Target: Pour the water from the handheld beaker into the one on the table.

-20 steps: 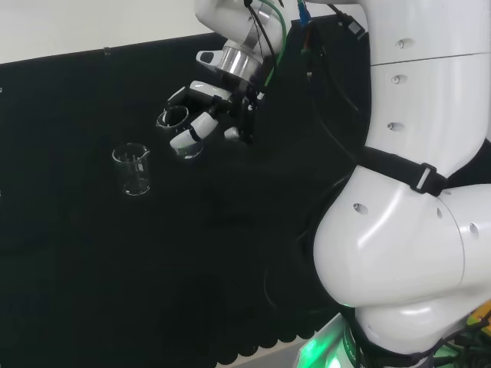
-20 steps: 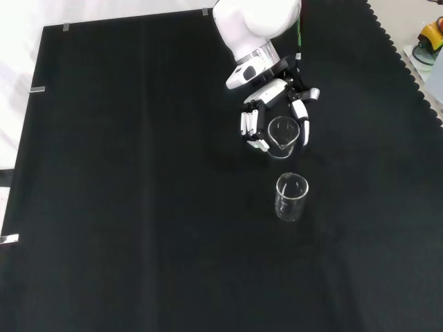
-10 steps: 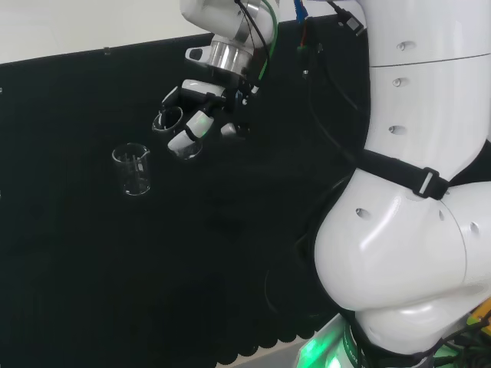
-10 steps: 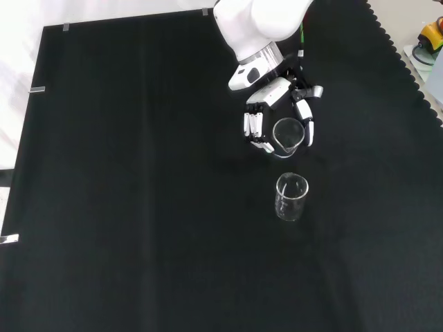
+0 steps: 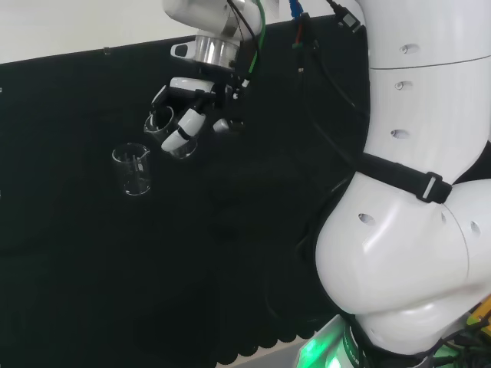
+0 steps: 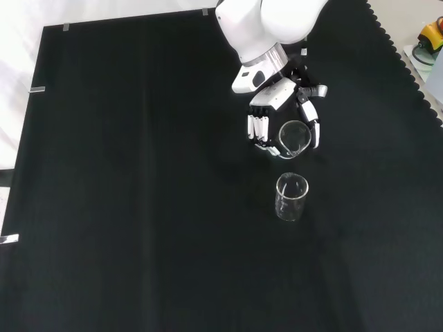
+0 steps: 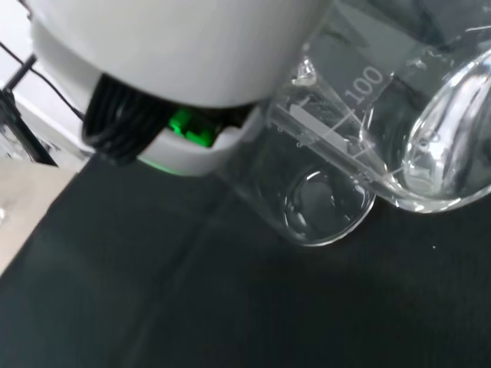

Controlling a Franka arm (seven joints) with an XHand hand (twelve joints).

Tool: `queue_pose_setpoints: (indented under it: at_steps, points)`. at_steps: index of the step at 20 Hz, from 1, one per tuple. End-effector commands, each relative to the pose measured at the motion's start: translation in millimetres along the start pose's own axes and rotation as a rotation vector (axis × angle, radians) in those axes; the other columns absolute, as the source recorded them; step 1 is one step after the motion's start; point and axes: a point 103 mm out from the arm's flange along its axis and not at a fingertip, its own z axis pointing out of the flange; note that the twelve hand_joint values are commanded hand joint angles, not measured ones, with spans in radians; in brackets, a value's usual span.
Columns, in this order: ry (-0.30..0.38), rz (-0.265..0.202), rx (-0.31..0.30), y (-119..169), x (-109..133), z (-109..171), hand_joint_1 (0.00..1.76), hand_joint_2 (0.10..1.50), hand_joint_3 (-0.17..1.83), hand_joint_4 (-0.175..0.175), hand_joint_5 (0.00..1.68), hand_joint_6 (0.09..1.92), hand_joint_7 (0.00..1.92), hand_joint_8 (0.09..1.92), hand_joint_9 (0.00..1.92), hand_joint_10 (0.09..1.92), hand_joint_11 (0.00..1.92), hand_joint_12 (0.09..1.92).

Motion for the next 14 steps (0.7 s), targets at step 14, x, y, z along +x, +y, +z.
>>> queue_pose_setpoints:
  at_steps: [14]
  points:
    - [-0.178,0.120,0.102,11.3,23.4,0.3,1.45,0.45,0.96,-0.175,1.24,0.80,1.51,0.36,1.34,0.83,0.88,0.93]
